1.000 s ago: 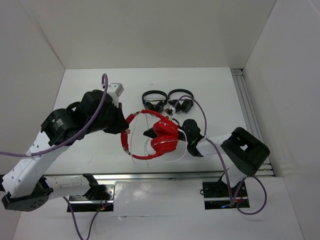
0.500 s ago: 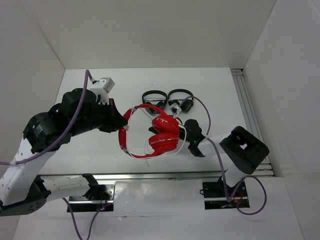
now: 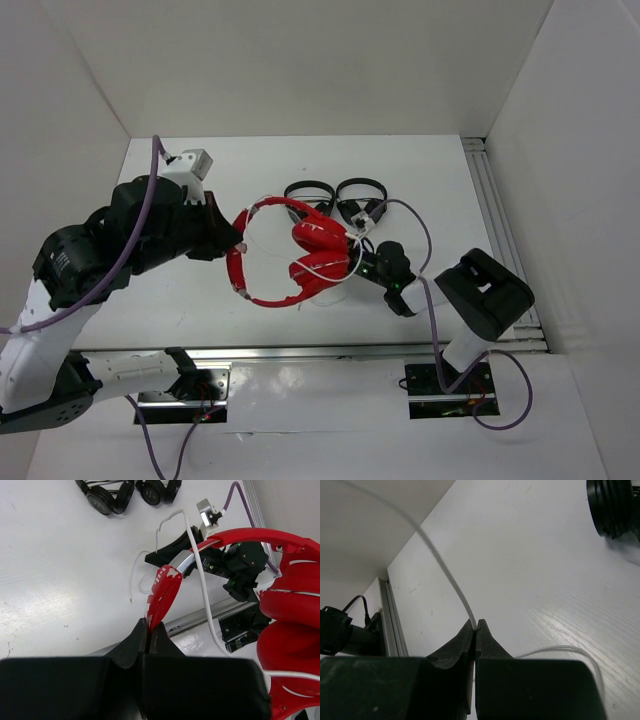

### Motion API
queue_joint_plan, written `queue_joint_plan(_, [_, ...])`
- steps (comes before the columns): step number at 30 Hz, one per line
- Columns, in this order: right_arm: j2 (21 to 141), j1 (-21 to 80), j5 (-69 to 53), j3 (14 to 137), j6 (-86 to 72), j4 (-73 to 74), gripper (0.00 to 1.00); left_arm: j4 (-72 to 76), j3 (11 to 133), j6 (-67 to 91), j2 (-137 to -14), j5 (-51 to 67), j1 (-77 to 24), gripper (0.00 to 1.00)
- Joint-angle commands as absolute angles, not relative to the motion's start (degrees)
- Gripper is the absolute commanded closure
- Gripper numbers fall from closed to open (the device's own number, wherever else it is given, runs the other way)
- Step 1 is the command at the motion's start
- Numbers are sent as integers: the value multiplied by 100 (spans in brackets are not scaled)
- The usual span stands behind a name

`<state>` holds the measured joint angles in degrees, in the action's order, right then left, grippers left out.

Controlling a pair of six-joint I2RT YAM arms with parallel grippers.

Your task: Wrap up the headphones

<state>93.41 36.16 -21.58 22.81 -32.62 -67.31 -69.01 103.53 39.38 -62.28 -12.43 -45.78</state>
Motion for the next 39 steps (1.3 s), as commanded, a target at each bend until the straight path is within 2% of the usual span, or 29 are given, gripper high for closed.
queue_joint_plan(1, [9527,3647,-2293,2171,-3287,-7225,100,-6486,10661,4288,-6222,-1651,-4553,100])
queue_joint_plan(10, [9633,3963,-2030,1688,-3182,-7374,100,-6592,11153,4412,-6582,-2434,-4045,100])
queue_joint_plan(15, [9151,4297,-1653,1441,-3067,-7208,100,-6653,11618,4105,-7013,-2558,-3499,100])
queue_joint_plan(23, [7868,5615,-642,1590,-2506,-5548,100,-6127,11338,3842,-7348,-2496,-2568,100])
queue_joint_plan(31, [6182,7555,842,2126,-2198,-3570,100,-5880,10917,3718,-7778,-2856,-1908,100])
queue_joint_plan(32, [6066,7759,1261,2284,-2197,-3194,100,-5880,10838,3657,-7778,-2856,-1846,100])
queue_joint_plan(39, [5678,8762,2126,3198,-1784,-1891,100,-5529,10187,3533,-7893,-2875,-1433,100])
